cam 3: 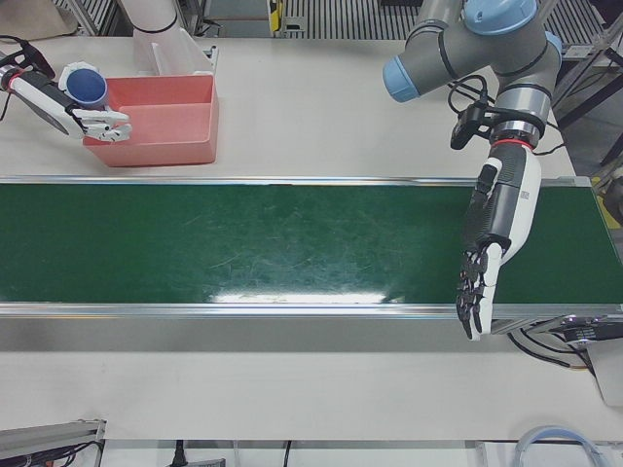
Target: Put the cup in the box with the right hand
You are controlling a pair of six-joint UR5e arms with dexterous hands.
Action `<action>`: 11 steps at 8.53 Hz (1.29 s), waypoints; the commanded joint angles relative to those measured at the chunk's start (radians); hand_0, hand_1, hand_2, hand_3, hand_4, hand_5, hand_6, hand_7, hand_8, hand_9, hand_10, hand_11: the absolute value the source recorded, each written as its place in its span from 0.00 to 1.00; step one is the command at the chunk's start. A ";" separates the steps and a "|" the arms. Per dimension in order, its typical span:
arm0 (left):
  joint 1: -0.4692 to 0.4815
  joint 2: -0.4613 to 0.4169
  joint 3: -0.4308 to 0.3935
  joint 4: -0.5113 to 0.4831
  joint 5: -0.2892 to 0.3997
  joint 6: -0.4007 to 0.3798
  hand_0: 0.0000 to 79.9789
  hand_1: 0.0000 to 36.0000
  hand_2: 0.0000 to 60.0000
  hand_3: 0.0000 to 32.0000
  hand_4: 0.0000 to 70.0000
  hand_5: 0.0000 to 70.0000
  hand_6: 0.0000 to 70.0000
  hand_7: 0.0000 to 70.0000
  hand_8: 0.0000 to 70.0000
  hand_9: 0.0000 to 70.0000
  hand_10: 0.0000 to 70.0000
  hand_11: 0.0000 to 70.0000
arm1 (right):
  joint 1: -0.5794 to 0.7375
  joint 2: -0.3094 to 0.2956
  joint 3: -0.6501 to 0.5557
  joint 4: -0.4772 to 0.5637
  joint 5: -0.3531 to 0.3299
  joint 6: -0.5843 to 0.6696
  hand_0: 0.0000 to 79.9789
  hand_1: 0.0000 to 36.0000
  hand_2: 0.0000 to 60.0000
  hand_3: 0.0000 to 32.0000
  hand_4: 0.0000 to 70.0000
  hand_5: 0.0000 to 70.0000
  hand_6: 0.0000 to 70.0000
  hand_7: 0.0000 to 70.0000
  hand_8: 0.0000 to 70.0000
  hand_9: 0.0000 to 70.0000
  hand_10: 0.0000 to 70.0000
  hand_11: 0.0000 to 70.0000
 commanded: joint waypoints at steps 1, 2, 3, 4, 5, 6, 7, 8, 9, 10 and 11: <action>0.000 0.000 0.000 0.000 0.000 0.000 0.00 0.00 0.00 0.00 0.00 0.00 0.00 0.00 0.00 0.00 0.00 0.00 | 0.002 0.000 0.001 0.000 0.002 0.005 0.60 0.00 0.00 0.00 0.18 0.01 0.10 0.54 0.00 0.09 0.00 0.00; 0.000 0.000 0.000 0.000 0.000 0.000 0.00 0.00 0.00 0.00 0.00 0.00 0.00 0.00 0.00 0.00 0.00 0.00 | 0.007 0.000 0.001 0.001 0.000 0.008 0.58 0.04 0.00 0.00 0.14 0.01 0.10 0.57 0.01 0.09 0.00 0.00; 0.000 0.000 0.000 0.000 0.000 0.000 0.00 0.00 0.00 0.00 0.00 0.00 0.00 0.00 0.00 0.00 0.00 0.00 | 0.055 -0.005 0.015 0.001 0.000 0.024 0.56 0.10 0.00 0.00 0.09 0.01 0.10 0.58 0.01 0.10 0.00 0.00; 0.000 0.000 0.000 0.000 0.000 0.000 0.00 0.00 0.00 0.00 0.00 0.00 0.00 0.00 0.00 0.00 0.00 0.00 | 0.136 -0.037 0.059 0.001 0.000 0.050 0.60 0.00 0.00 0.00 0.17 0.01 0.11 0.61 0.01 0.10 0.00 0.00; 0.000 0.000 0.000 0.000 0.000 0.000 0.00 0.00 0.00 0.00 0.00 0.00 0.00 0.00 0.00 0.00 0.00 0.00 | 0.249 -0.061 0.077 0.001 0.000 0.089 0.59 0.02 0.00 0.00 0.13 0.02 0.11 0.62 0.01 0.10 0.00 0.00; 0.000 0.000 0.000 0.000 0.000 0.000 0.00 0.00 0.00 0.00 0.00 0.00 0.00 0.00 0.00 0.00 0.00 0.00 | 0.369 -0.066 0.076 0.000 -0.002 0.134 0.60 0.08 0.00 0.00 0.06 0.03 0.12 0.66 0.01 0.11 0.00 0.00; 0.000 0.000 0.002 -0.002 0.000 0.000 0.00 0.00 0.00 0.00 0.00 0.00 0.00 0.00 0.00 0.00 0.00 0.00 | 0.489 -0.078 0.071 0.000 -0.002 0.165 0.62 0.15 0.00 0.00 0.05 0.04 0.13 0.67 0.01 0.11 0.00 0.00; 0.000 0.000 0.002 0.000 0.000 0.000 0.00 0.00 0.00 0.00 0.00 0.00 0.00 0.00 0.00 0.00 0.00 0.00 | 0.608 -0.113 0.058 0.000 -0.002 0.206 0.63 0.31 0.04 0.00 0.05 0.05 0.14 0.69 0.01 0.12 0.00 0.00; 0.000 0.000 0.002 0.000 0.000 0.000 0.00 0.00 0.00 0.00 0.00 0.00 0.00 0.00 0.00 0.00 0.00 0.00 | 0.722 -0.152 -0.005 0.000 -0.005 0.261 0.66 0.35 0.04 0.00 0.09 0.06 0.14 0.70 0.01 0.12 0.00 0.00; 0.000 0.000 0.000 0.000 0.000 0.000 0.00 0.00 0.00 0.00 0.00 0.00 0.00 0.00 0.00 0.00 0.00 0.00 | 0.848 -0.207 -0.052 0.012 -0.011 0.268 0.68 0.38 0.04 0.00 0.12 0.07 0.14 0.70 0.01 0.12 0.00 0.00; 0.000 0.000 0.000 0.000 0.000 0.000 0.00 0.00 0.00 0.00 0.00 0.00 0.00 0.00 0.00 0.00 0.00 0.00 | 0.963 -0.251 -0.104 0.024 -0.015 0.263 0.69 0.36 0.02 0.00 0.15 0.07 0.14 0.67 0.01 0.11 0.00 0.00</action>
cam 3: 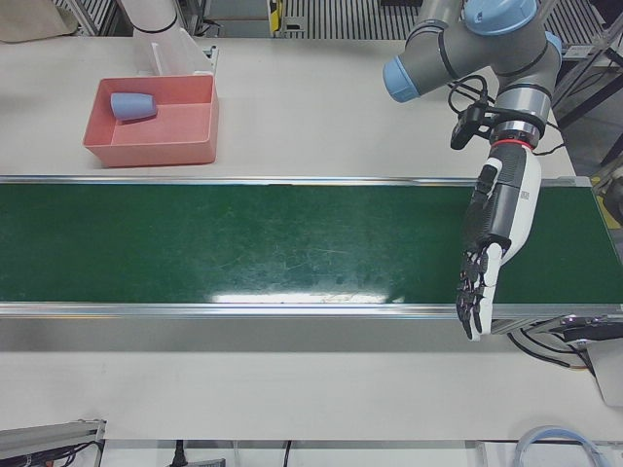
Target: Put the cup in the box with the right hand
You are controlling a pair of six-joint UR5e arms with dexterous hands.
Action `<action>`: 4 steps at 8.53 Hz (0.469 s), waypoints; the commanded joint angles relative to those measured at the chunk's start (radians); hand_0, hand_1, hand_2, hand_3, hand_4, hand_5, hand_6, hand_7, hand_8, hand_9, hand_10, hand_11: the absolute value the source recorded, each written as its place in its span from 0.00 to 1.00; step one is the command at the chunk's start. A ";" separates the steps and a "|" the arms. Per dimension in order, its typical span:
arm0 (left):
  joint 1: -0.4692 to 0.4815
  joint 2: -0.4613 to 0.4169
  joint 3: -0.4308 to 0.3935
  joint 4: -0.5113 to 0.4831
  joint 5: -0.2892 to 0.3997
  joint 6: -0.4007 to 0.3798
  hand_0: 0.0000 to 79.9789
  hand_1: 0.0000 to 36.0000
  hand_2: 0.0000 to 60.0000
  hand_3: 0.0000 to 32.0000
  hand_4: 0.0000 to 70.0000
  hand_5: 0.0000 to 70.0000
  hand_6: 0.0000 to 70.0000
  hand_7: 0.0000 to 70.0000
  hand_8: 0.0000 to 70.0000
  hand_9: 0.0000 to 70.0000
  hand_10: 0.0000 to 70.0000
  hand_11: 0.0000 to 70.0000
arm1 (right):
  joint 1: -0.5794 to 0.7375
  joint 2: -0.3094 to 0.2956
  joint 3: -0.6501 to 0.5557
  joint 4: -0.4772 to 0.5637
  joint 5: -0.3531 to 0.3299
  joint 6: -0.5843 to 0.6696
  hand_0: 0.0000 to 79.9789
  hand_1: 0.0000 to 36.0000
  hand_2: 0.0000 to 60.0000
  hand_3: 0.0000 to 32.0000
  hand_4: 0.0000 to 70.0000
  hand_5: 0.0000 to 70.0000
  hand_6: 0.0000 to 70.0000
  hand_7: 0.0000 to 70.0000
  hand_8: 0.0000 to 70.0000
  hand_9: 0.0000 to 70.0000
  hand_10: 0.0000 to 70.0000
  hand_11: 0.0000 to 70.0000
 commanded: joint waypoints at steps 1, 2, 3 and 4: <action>0.000 0.000 -0.001 0.000 0.000 0.000 0.00 0.00 0.00 0.00 0.00 0.00 0.00 0.00 0.00 0.00 0.00 0.00 | 0.350 -0.111 -0.162 0.037 -0.040 0.026 0.68 0.41 0.05 0.00 0.12 0.07 0.10 0.48 0.01 0.07 0.00 0.00; 0.000 0.000 0.000 -0.001 0.000 0.000 0.00 0.00 0.00 0.00 0.00 0.00 0.00 0.00 0.00 0.00 0.00 0.00 | 0.396 -0.114 -0.228 0.068 -0.050 0.026 0.68 0.46 0.08 0.00 0.09 0.07 0.08 0.34 0.00 0.05 0.00 0.00; 0.000 0.000 -0.001 0.000 0.000 0.000 0.00 0.00 0.00 0.00 0.00 0.00 0.00 0.00 0.00 0.00 0.00 0.00 | 0.416 -0.127 -0.275 0.077 -0.050 0.030 0.70 0.46 0.05 0.00 0.11 0.07 0.06 0.25 0.00 0.03 0.00 0.00; 0.000 0.000 -0.001 0.000 0.000 0.000 0.00 0.00 0.00 0.00 0.00 0.00 0.00 0.00 0.00 0.00 0.00 0.00 | 0.418 -0.127 -0.321 0.077 -0.051 0.035 0.70 0.40 0.02 0.00 0.11 0.07 0.05 0.19 0.00 0.02 0.00 0.00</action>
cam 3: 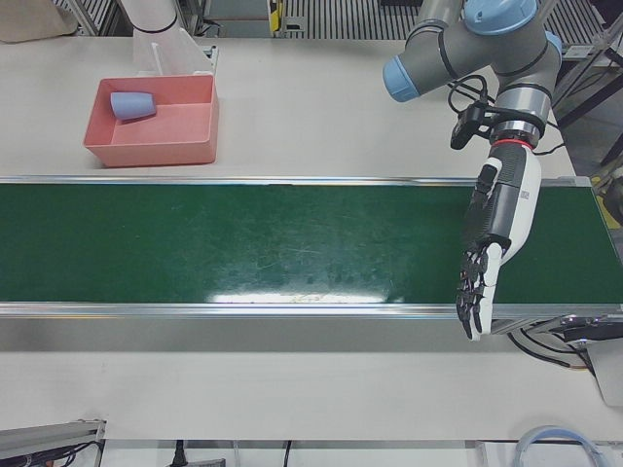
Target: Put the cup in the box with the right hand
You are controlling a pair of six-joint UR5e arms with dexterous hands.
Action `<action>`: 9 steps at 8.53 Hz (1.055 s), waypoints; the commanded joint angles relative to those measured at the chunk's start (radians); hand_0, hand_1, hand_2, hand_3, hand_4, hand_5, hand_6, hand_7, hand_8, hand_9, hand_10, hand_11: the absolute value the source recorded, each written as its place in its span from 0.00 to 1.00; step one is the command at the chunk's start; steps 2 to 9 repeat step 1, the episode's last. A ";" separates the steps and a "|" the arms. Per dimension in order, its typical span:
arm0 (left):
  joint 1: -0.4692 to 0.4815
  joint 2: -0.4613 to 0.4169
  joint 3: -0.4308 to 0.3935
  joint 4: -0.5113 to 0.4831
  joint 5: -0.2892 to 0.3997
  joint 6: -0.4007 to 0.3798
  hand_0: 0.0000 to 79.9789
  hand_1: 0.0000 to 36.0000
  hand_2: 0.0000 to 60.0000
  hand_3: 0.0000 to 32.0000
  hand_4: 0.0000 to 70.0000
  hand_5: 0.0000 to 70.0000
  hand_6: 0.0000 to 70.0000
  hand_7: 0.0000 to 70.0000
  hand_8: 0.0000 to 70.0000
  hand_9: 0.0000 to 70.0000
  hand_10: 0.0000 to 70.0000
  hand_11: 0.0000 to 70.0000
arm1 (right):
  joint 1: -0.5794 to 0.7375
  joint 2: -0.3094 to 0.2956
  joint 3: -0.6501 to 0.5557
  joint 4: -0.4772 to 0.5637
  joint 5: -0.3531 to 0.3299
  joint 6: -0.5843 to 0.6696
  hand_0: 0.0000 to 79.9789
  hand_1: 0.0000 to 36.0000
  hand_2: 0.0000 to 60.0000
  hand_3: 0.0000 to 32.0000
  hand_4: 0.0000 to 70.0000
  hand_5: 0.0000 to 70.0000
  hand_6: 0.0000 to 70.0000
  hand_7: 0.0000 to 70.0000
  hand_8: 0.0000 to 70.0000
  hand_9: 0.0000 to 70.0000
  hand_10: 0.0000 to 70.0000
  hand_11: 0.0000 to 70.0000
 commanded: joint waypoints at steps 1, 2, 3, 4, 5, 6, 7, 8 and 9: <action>0.000 0.000 0.001 0.001 0.000 0.000 0.00 0.00 0.00 0.00 0.00 0.00 0.00 0.00 0.00 0.00 0.00 0.00 | 0.054 -0.014 -0.124 0.022 -0.010 0.008 0.69 0.37 0.02 0.00 0.08 0.07 0.04 0.16 0.00 0.01 0.00 0.00; 0.000 0.000 0.001 0.001 0.000 0.000 0.00 0.00 0.00 0.00 0.00 0.00 0.00 0.00 0.00 0.00 0.00 0.00 | 0.054 -0.014 -0.124 0.022 -0.010 0.008 0.69 0.37 0.02 0.00 0.08 0.07 0.04 0.16 0.00 0.01 0.00 0.00; 0.000 0.000 0.001 0.001 0.000 0.000 0.00 0.00 0.00 0.00 0.00 0.00 0.00 0.00 0.00 0.00 0.00 0.00 | 0.054 -0.014 -0.124 0.022 -0.010 0.008 0.69 0.37 0.02 0.00 0.08 0.07 0.04 0.16 0.00 0.01 0.00 0.00; 0.000 0.000 0.001 0.001 0.000 0.000 0.00 0.00 0.00 0.00 0.00 0.00 0.00 0.00 0.00 0.00 0.00 0.00 | 0.054 -0.014 -0.124 0.022 -0.010 0.008 0.69 0.37 0.02 0.00 0.08 0.07 0.04 0.16 0.00 0.01 0.00 0.00; 0.000 0.000 0.001 0.001 0.000 0.000 0.00 0.00 0.00 0.00 0.00 0.00 0.00 0.00 0.00 0.00 0.00 0.00 | 0.054 -0.014 -0.124 0.022 -0.010 0.008 0.69 0.37 0.02 0.00 0.08 0.07 0.04 0.16 0.00 0.01 0.00 0.00; 0.000 0.000 0.001 0.001 0.000 0.000 0.00 0.00 0.00 0.00 0.00 0.00 0.00 0.00 0.00 0.00 0.00 0.00 | 0.054 -0.014 -0.124 0.022 -0.010 0.008 0.69 0.37 0.02 0.00 0.08 0.07 0.04 0.16 0.00 0.01 0.00 0.00; 0.000 0.000 0.001 0.001 0.000 0.000 0.00 0.00 0.00 0.00 0.00 0.00 0.00 0.00 0.00 0.00 0.00 0.00 | 0.054 -0.014 -0.124 0.022 -0.010 0.008 0.69 0.37 0.02 0.00 0.08 0.07 0.04 0.16 0.00 0.01 0.00 0.00; 0.000 0.000 0.001 0.001 0.000 0.000 0.00 0.00 0.00 0.00 0.00 0.00 0.00 0.00 0.00 0.00 0.00 0.00 | 0.054 -0.014 -0.124 0.022 -0.010 0.008 0.69 0.37 0.02 0.00 0.08 0.07 0.04 0.16 0.00 0.01 0.00 0.00; 0.000 0.000 0.001 0.001 0.000 0.000 0.00 0.00 0.00 0.00 0.00 0.00 0.00 0.00 0.00 0.00 0.00 0.00 | 0.054 -0.014 -0.124 0.022 -0.010 0.008 0.69 0.37 0.02 0.00 0.08 0.07 0.04 0.16 0.00 0.01 0.00 0.00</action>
